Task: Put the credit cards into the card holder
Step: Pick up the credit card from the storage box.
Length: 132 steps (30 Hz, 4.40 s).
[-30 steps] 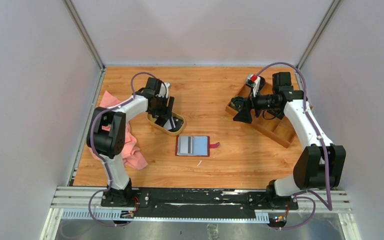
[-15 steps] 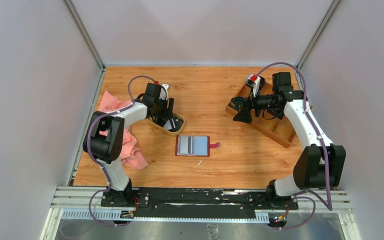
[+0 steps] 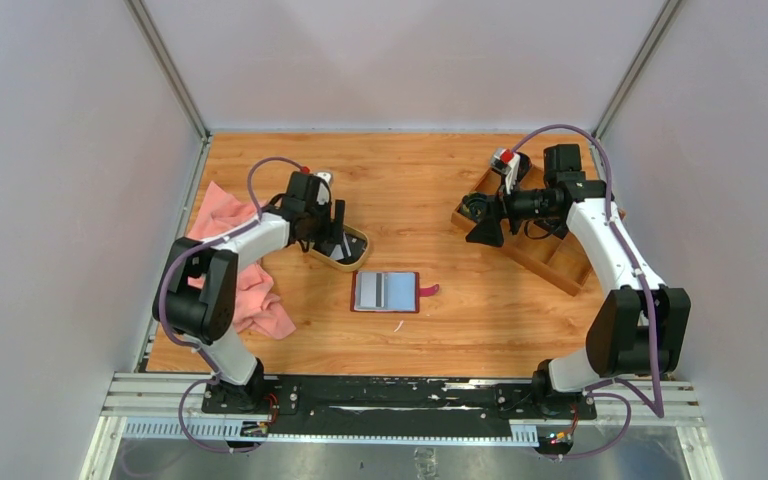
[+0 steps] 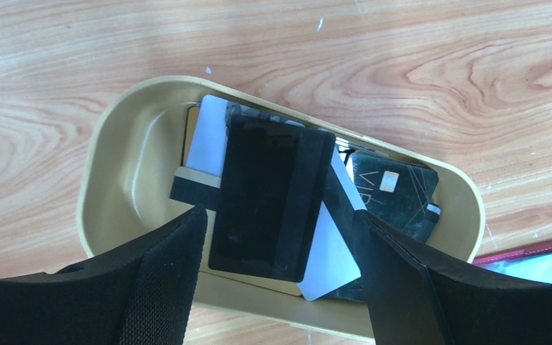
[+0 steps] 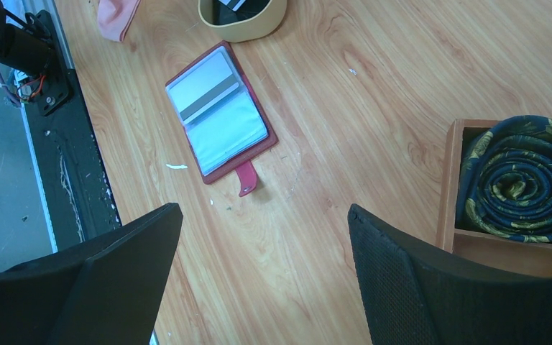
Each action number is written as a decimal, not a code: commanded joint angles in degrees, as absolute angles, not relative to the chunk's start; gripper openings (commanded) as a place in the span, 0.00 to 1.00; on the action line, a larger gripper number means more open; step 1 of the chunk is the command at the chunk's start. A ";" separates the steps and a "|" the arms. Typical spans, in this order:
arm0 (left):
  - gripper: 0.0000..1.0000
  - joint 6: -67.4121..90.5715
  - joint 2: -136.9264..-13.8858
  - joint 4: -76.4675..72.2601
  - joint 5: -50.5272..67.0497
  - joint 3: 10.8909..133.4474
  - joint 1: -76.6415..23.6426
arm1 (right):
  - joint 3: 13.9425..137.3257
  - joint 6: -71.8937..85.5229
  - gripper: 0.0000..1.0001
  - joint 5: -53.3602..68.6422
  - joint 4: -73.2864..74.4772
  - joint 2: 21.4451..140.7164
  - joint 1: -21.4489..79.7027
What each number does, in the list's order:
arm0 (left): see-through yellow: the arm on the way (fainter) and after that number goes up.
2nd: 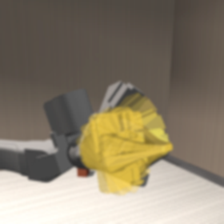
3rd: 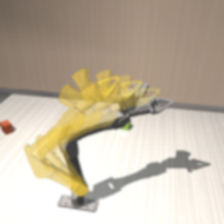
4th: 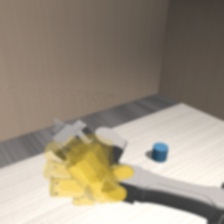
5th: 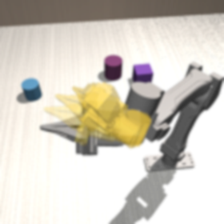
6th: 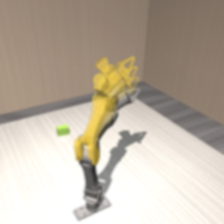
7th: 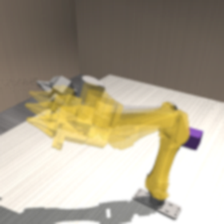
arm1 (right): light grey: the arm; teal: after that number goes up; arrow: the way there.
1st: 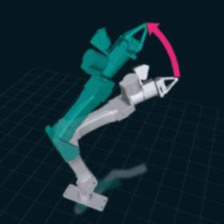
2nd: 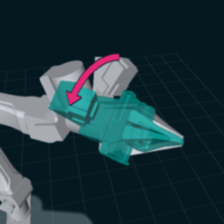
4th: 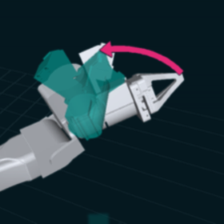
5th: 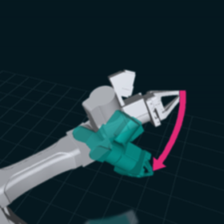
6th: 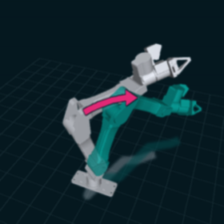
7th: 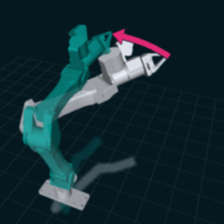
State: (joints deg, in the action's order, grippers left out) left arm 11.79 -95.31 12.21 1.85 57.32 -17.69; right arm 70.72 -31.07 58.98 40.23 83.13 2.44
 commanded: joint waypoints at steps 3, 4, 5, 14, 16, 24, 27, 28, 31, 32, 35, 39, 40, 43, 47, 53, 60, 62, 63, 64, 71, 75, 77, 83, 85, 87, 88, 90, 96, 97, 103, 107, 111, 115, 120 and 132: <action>0.79 15.64 -97.01 14.80 -1.60 58.21 -20.19 | 69.87 -31.59 0.89 60.33 40.58 83.32 1.35; 0.80 15.86 -97.42 14.70 -2.30 58.25 -20.55 | 69.87 -31.63 0.89 60.30 40.54 83.24 1.41; 0.80 15.98 -97.67 14.43 -2.78 58.23 -20.87 | 69.87 -31.64 0.89 60.29 40.60 83.21 1.36; 0.84 15.07 -100.75 15.16 -7.25 58.87 -21.80 | 69.87 -31.67 0.89 60.38 40.58 82.98 1.36; 0.85 14.72 -101.29 15.25 -7.58 58.99 -21.80 | 69.87 -31.73 0.89 60.38 40.61 82.97 1.38; 0.82 14.79 -102.73 15.99 -5.98 61.07 -21.80 | 69.87 -31.68 0.89 60.35 40.58 82.97 1.26; 0.78 15.15 -102.83 15.94 -6.06 60.55 -21.80 | 69.87 -31.72 0.89 60.40 40.61 83.01 1.26; 0.74 15.27 -102.84 15.85 -6.02 60.30 -21.80 | 69.87 -31.65 0.89 60.38 40.57 82.97 1.26; 0.70 15.91 -102.84 15.59 -5.78 59.71 -21.80 | 69.85 -31.72 0.89 60.38 40.64 83.06 1.28; 0.69 16.08 -102.75 15.43 -5.72 59.49 -21.80 | 69.87 -31.68 0.89 60.40 40.69 83.06 1.27; 0.66 17.07 -102.22 14.74 -5.63 59.08 -21.80 | 69.87 -31.66 0.89 60.39 40.68 83.01 1.28; 0.61 18.02 -100.65 13.98 -5.61 58.69 -21.80 | 69.87 -31.73 0.89 60.38 40.69 83.06 1.30; 0.60 18.28 -100.01 13.54 -5.51 58.39 -21.80 | 69.85 -31.73 0.89 60.38 40.69 83.06 1.29; 0.59 18.84 -98.37 12.79 -5.08 57.92 -21.80 | 69.86 -31.71 0.89 60.38 40.69 83.06 1.27; 0.58 19.41 -96.93 12.14 -3.72 57.46 -21.80 | 69.87 -31.68 0.89 60.47 40.69 83.08 1.31; 0.57 20.81 -95.01 10.81 -2.13 56.33 -21.75 | 69.83 -31.68 0.89 60.56 40.69 83.07 1.24; 0.68 23.55 -94.54 8.63 2.45 54.97 -21.62 | 69.87 -31.73 0.89 60.58 40.67 83.14 1.30; 0.73 23.45 -94.86 9.17 2.09 54.76 -21.62 | 69.87 -31.73 0.89 60.57 40.65 83.06 1.28; 0.75 23.01 -95.03 9.72 1.32 54.69 -21.62 | 69.85 -31.73 0.89 60.56 40.69 83.01 1.27; 0.76 22.33 -95.06 10.46 0.35 54.67 -21.62 | 69.87 -31.73 0.89 60.60 40.65 82.97 1.28; 0.74 18.56 -96.16 13.14 3.66 54.67 -21.62 | 69.83 -31.74 0.89 60.83 40.68 83.14 1.28; 0.71 18.87 -96.87 13.54 7.57 54.73 -21.62 | 69.87 -31.72 0.89 60.78 40.69 82.97 1.20; 0.70 19.24 -96.89 13.59 8.69 54.55 -21.62 | 69.87 -31.73 0.89 60.73 40.65 83.05 1.25; 0.68 23.27 -95.71 9.83 13.62 52.81 -21.49 | 69.87 -31.72 0.89 60.73 40.67 82.99 1.29; 0.68 24.85 -95.48 7.71 15.62 52.12 -21.36 | 69.86 -31.73 0.89 60.73 40.69 82.97 1.26; 0.67 25.74 -95.72 6.62 16.59 51.87 -21.27 | 69.87 -31.73 0.89 60.73 40.69 82.97 1.20; 0.67 25.94 -95.90 6.44 16.75 51.86 -21.27 | 69.87 -31.67 0.89 60.73 40.63 82.97 1.15; 0.67 26.08 -96.08 6.16 16.95 51.73 -21.19 | 69.87 -31.72 0.89 60.82 40.64 82.88 1.20; 0.70 24.66 -96.78 7.23 17.43 52.09 -21.01 | 69.86 -31.80 0.89 60.91 40.69 82.88 1.17; 0.70 24.31 -97.02 7.59 17.25 52.18 -21.01 | 69.86 -31.80 0.89 60.91 40.69 82.88 1.17; 0.71 22.35 -96.98 8.79 11.12 50.82 -21.37 | 69.78 -31.73 0.89 60.91 40.69 83.02 1.18; 0.73 21.48 -96.09 7.96 6.81 49.76 -23.12 | 69.79 -31.68 0.89 61.00 40.61 83.48 1.17; 0.74 21.05 -96.26 8.00 1.99 50.00 -25.15 | 69.78 -31.67 0.89 60.85 40.72 83.56 1.17; 0.74 20.66 -96.66 9.58 -3.62 51.39 -27.18 | 69.76 -31.62 0.89 60.95 40.69 83.76 1.21; 0.74 21.46 -98.00 10.61 -7.78 52.45 -28.83 | 69.81 -31.69 0.89 61.00 40.67 83.85 1.16; 1.00 24.81 -99.07 9.60 -13.93 52.74 -32.37 | 69.78 -31.73 0.89 61.22 40.68 83.67 1.14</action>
